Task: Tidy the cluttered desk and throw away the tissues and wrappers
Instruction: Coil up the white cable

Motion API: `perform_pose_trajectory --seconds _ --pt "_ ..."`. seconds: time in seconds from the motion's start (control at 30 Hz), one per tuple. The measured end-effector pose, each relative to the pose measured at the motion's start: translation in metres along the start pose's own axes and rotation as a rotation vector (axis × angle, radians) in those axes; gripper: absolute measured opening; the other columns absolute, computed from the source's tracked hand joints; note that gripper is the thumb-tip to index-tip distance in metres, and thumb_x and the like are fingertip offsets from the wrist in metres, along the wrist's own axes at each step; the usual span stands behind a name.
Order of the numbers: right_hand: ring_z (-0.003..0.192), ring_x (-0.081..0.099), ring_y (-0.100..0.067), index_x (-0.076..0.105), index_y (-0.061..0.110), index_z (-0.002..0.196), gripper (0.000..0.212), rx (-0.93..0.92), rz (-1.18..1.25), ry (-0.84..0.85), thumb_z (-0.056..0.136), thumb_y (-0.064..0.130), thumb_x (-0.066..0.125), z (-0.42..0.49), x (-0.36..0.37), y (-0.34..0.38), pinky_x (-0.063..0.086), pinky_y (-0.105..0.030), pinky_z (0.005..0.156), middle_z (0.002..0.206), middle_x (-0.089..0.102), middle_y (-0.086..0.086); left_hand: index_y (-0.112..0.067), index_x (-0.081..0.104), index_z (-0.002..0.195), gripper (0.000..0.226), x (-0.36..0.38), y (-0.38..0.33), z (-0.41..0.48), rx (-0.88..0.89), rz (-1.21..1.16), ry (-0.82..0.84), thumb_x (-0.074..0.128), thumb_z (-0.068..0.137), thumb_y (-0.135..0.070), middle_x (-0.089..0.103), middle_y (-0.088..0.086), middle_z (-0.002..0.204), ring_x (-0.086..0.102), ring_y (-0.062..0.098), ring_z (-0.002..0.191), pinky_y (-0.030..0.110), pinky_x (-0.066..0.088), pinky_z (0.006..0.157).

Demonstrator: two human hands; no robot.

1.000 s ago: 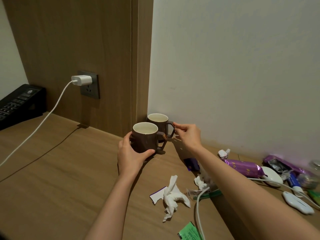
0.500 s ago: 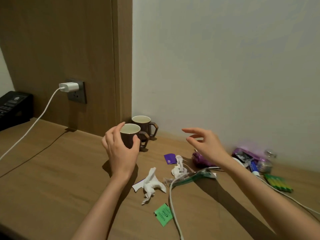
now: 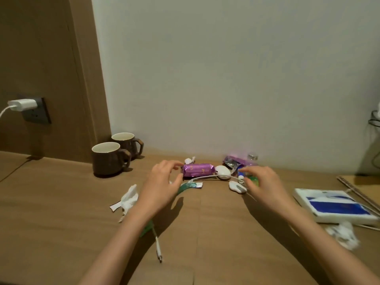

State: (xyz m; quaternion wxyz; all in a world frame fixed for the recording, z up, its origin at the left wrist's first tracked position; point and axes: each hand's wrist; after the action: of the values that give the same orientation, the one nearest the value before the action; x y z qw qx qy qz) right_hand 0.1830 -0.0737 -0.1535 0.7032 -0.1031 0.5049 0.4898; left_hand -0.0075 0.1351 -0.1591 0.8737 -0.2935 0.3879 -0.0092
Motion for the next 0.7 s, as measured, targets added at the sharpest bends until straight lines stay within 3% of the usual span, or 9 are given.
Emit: perform_pose_trajectory --seconds 0.13,0.2,0.3,0.5,0.7 --pt "0.114 0.050 -0.019 0.061 0.025 0.125 0.034 0.109 -0.093 0.096 0.090 0.024 0.060 -0.018 -0.008 -0.025 0.041 -0.032 0.093 0.124 0.063 0.004 -0.027 0.047 0.134 0.044 0.032 -0.006 0.000 -0.044 0.164 0.213 0.052 0.091 -0.038 0.052 -0.002 0.131 0.048 0.016 0.119 0.034 0.044 0.097" --pt "0.115 0.052 -0.018 0.061 0.023 0.125 0.035 0.136 -0.116 0.116 0.090 0.025 0.060 -0.023 -0.009 -0.034 0.042 -0.032 0.096 0.124 0.064 0.002 -0.025 0.046 0.135 0.046 0.044 -0.009 -0.003 -0.055 0.239 0.228 0.051 0.091 -0.038 0.054 0.000 0.131 0.049 0.018 0.120 0.035 0.045 0.097" --pt "0.103 0.058 -0.015 0.068 0.019 0.115 0.026 0.181 -0.071 0.104 0.089 0.022 0.062 -0.027 -0.005 -0.042 0.048 -0.029 0.089 0.112 0.068 -0.001 -0.024 0.055 0.127 0.039 0.055 -0.011 -0.004 -0.025 0.313 0.177 0.054 0.090 -0.034 0.060 -0.001 0.123 0.053 0.020 0.113 0.035 0.046 0.092" --pt "0.089 0.060 -0.011 0.074 0.020 0.099 0.016 0.175 -0.023 0.126 0.089 0.015 0.062 -0.024 0.000 -0.042 0.050 -0.025 0.078 0.101 0.069 0.001 -0.030 0.065 0.115 0.030 0.059 -0.020 -0.006 0.012 0.236 0.193 0.063 0.087 -0.020 0.065 -0.007 0.114 0.056 0.015 0.107 0.036 0.050 0.087" --pt "0.086 0.052 -0.007 0.069 0.021 0.104 0.016 0.177 -0.019 0.054 0.089 0.018 0.063 -0.028 -0.008 -0.048 0.041 -0.020 0.074 0.105 0.065 0.002 -0.027 0.067 0.112 0.027 0.063 -0.043 -0.008 0.020 0.025 0.274 0.066 0.085 -0.023 0.067 -0.011 0.110 0.057 0.003 0.090 0.019 0.048 0.079"
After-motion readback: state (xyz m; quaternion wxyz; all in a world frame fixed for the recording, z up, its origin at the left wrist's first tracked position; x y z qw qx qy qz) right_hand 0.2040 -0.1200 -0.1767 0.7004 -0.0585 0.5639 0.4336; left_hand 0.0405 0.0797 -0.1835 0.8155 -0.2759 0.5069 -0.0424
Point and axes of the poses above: each hand's wrist, its own z-axis towards the middle knuckle, its own x-axis out of the palm, y = z × x
